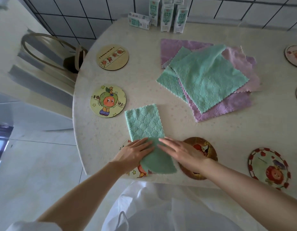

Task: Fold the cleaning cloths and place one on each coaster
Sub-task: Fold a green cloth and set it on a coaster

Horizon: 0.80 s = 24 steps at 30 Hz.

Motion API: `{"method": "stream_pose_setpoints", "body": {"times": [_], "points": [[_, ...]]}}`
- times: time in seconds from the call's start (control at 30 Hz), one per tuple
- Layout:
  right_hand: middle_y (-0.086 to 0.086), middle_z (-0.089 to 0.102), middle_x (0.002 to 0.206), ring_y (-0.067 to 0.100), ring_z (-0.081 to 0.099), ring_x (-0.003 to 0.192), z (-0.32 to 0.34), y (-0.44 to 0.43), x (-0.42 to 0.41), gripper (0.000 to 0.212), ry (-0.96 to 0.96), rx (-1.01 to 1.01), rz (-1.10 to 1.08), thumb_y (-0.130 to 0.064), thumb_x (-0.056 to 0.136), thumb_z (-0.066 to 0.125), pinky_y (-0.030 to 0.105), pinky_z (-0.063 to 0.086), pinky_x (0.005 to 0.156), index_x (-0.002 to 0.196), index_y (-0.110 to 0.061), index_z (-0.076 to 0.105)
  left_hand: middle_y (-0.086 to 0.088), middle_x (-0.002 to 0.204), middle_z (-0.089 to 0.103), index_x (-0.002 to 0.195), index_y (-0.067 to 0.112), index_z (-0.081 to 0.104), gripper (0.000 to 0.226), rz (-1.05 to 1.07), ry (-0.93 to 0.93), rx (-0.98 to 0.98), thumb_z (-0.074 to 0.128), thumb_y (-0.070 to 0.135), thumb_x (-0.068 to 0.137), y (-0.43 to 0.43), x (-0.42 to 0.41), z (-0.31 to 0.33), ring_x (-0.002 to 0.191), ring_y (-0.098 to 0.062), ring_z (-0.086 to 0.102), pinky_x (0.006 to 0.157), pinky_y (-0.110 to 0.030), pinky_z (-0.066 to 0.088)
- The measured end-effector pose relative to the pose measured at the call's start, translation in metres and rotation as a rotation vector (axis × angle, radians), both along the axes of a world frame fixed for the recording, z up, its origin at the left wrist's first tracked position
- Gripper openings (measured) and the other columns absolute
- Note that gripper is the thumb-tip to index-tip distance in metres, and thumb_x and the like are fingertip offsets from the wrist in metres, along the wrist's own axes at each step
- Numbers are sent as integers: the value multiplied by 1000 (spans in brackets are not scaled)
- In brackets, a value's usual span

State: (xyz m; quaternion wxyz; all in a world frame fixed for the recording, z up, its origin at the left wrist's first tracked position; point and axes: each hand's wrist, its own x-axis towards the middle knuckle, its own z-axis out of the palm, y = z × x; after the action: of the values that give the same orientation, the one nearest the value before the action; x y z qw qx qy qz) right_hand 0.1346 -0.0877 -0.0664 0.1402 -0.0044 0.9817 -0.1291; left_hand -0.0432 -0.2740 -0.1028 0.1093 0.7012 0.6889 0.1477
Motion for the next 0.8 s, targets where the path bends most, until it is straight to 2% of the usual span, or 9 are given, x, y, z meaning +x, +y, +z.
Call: {"method": "stream_pose_setpoints", "body": {"times": [0.07,0.17,0.3,0.37,0.43,0.53,0.63,0.7,0.8], "points": [[5,43,146,22,46,130,-7,-3,-5,100,-14,90,72,16,52,74,30,43,99,140,-19,42,-7,131,59,123,16,63,40,14,5,4,60,14,84,-9,-3,-1,124,-25,53,103,-40,43],[0,48,141,17,50,127,-14,-6,-8,97,-75,86,70,2,52,84,28,46,96,137,-23,45,-6,129,61,120,15,65,52,91,-41,-51,74,7,70,-22,-5,-1,121,-23,56,100,-39,48],[0,23,155,21,30,139,-10,-4,-5,93,-79,-32,23,12,76,62,32,32,111,148,-30,19,-5,123,65,116,13,67,55,250,-277,-64,82,1,64,-30,-6,2,118,-20,58,97,-37,49],[-3,16,157,20,26,139,-5,-1,-9,90,-121,-97,-5,10,83,56,31,27,113,148,-34,12,-3,115,69,114,12,68,42,345,-400,-84,77,4,74,-26,-9,9,104,-15,66,93,-29,51],[-8,25,153,15,34,134,0,-1,-20,75,-174,-192,-56,-2,89,54,29,35,109,147,-33,18,1,96,73,110,10,69,26,460,-476,-190,69,15,84,-18,-13,20,74,-5,68,78,-22,57],[-14,51,130,1,51,112,-1,1,-37,47,-218,-434,-347,-19,93,55,18,46,90,136,-29,42,1,75,66,99,3,66,28,668,-624,-350,56,28,92,0,-23,28,50,-8,54,51,-23,53],[1,65,81,5,56,62,-3,4,-57,14,-114,-612,-664,-26,90,62,11,43,54,91,-12,62,-10,75,66,87,1,64,35,838,-766,-347,54,34,93,15,-37,27,53,-24,59,53,-39,54],[-2,48,56,9,39,46,-9,10,-69,31,-73,-589,-735,-29,90,62,16,30,43,65,-15,49,-16,79,68,85,2,64,41,933,-853,-332,54,41,92,23,-46,23,60,-31,67,55,-48,57],[3,44,55,14,37,47,-16,16,-85,38,-40,-581,-785,-35,91,58,25,27,47,68,-7,48,-16,80,68,85,5,63,37,1006,-915,-333,53,40,93,31,-55,19,60,-30,69,54,-51,57]]}}
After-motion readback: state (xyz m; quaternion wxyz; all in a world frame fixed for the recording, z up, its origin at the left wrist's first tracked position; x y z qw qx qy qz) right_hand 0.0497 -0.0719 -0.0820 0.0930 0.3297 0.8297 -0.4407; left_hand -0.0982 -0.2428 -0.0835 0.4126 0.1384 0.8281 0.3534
